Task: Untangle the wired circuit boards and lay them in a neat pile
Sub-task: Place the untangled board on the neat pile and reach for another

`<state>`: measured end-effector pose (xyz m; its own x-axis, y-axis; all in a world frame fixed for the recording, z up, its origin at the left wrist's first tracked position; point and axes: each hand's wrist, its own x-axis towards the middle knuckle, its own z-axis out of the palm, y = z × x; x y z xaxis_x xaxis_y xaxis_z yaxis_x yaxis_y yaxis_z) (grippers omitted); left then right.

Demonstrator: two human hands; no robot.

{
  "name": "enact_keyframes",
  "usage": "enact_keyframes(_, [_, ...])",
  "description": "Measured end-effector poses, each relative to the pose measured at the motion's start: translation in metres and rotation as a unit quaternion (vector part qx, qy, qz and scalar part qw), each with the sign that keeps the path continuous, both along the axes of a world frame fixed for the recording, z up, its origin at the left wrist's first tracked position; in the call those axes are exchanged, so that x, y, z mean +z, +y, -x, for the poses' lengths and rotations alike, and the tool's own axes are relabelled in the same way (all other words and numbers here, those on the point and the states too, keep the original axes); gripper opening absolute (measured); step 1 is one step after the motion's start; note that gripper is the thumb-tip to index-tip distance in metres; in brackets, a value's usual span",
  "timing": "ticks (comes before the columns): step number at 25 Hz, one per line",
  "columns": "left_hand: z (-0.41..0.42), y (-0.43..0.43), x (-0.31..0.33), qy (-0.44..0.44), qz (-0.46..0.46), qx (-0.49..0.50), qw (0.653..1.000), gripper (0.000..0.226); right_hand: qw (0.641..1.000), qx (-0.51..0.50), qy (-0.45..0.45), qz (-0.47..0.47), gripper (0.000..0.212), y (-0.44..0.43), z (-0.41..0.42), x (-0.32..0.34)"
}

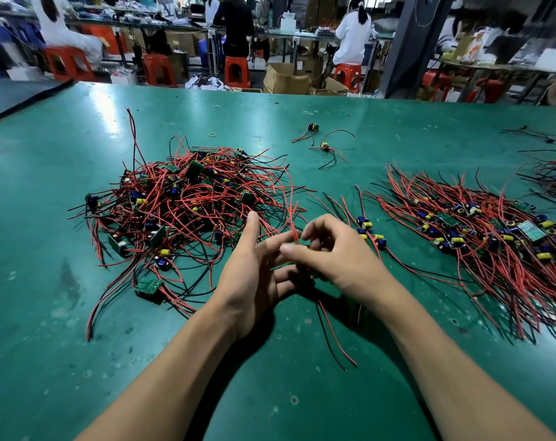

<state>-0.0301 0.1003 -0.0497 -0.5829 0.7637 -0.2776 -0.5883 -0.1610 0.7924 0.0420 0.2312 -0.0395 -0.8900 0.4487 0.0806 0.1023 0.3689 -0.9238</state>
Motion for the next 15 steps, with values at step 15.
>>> enact_keyframes(15, [-0.033, 0.006, -0.007, 0.471, 0.131, 0.118, 0.864, 0.011, 0.92, -0.273, -0.009, -0.281, 0.028, 0.024, -0.004, -0.007])
